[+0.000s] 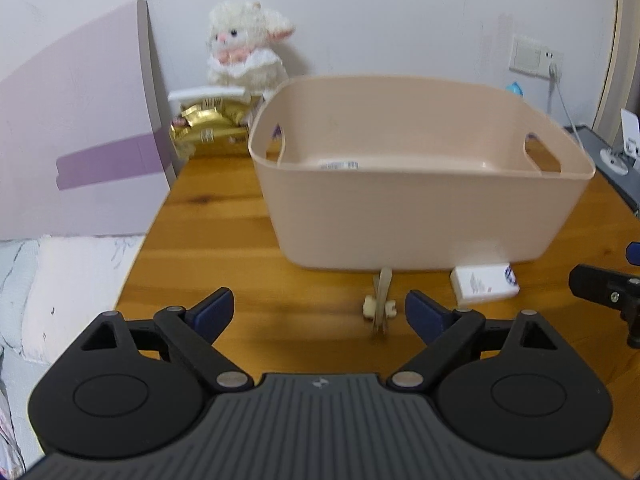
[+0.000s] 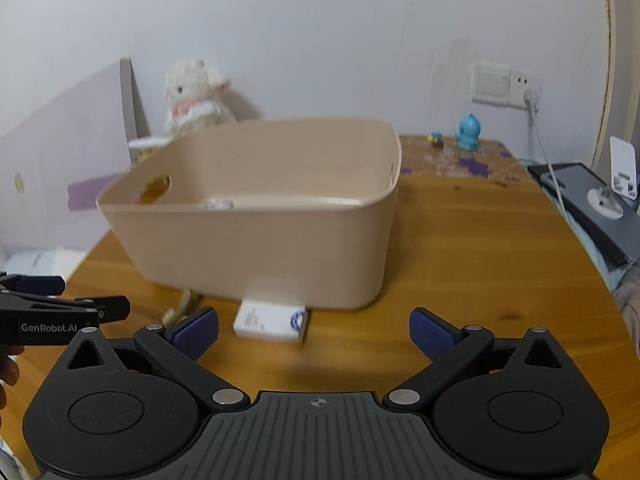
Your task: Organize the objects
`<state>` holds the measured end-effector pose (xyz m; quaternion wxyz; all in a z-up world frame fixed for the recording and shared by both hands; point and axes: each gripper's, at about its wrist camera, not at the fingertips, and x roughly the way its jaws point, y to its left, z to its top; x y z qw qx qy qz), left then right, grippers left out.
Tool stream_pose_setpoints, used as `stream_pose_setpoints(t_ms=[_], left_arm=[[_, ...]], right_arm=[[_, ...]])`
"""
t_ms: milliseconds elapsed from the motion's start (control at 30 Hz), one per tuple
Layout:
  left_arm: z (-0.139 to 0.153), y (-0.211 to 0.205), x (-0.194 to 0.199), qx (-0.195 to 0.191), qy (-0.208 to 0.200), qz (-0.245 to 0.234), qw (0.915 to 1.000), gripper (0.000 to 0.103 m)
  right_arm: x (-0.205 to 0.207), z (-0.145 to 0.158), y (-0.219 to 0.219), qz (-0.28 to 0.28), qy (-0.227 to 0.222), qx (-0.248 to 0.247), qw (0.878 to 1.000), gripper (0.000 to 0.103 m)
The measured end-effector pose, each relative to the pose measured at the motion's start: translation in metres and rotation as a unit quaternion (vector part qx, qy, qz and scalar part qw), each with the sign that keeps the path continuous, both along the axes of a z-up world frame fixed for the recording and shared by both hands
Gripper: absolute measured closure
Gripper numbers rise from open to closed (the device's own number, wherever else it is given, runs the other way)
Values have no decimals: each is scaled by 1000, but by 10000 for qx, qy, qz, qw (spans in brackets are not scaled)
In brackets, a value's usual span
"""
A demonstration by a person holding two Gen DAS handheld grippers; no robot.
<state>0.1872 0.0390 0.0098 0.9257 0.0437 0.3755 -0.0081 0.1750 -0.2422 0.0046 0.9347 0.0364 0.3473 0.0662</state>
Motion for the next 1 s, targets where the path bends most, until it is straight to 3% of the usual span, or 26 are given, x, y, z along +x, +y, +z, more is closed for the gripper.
stream_pose_setpoints(t_ms=[633,1000], left_arm=[[-57,-6,58,-188,590,-303,9976,10],[-65,-6,69,-283,397,-429,9979,11]], right_arm=[[48,-60,27,135,685,-228,9973,0],[63,-67,53,262,571,-493,9968,0]])
